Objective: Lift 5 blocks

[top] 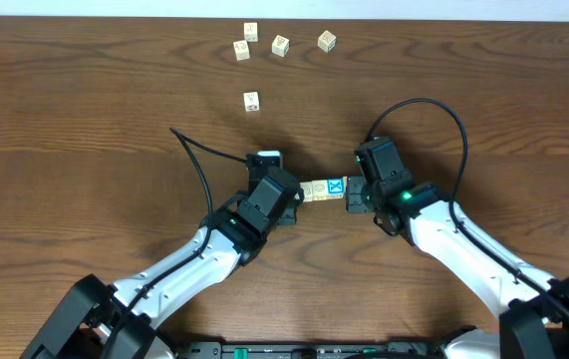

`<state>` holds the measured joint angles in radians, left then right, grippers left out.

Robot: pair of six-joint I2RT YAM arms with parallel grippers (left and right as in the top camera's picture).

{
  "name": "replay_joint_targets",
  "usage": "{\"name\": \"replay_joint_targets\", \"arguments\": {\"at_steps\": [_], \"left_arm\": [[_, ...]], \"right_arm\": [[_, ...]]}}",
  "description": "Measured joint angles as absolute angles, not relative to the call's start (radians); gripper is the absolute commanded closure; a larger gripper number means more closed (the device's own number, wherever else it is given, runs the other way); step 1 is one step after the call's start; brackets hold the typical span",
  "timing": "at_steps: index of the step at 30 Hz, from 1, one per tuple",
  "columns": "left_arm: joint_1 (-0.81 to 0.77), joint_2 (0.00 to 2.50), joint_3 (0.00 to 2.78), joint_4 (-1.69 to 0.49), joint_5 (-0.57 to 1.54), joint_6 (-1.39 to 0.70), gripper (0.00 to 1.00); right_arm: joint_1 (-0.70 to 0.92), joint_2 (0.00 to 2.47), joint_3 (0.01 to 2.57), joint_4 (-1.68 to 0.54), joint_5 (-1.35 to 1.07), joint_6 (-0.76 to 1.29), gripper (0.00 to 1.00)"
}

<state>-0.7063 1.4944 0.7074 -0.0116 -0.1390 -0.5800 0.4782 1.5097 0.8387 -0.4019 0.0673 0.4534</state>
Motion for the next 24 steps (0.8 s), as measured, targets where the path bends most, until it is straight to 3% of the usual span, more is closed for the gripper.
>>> {"name": "replay_joint_targets", "arguments": {"at_steps": [24], "left_arm": [[-0.701,1.541,0.707,0.005,-0.145,-0.58,0.93]], "right_arm": [[0.478,1.549,0.839,-0.383,0.056,0.464,0.99]]}}
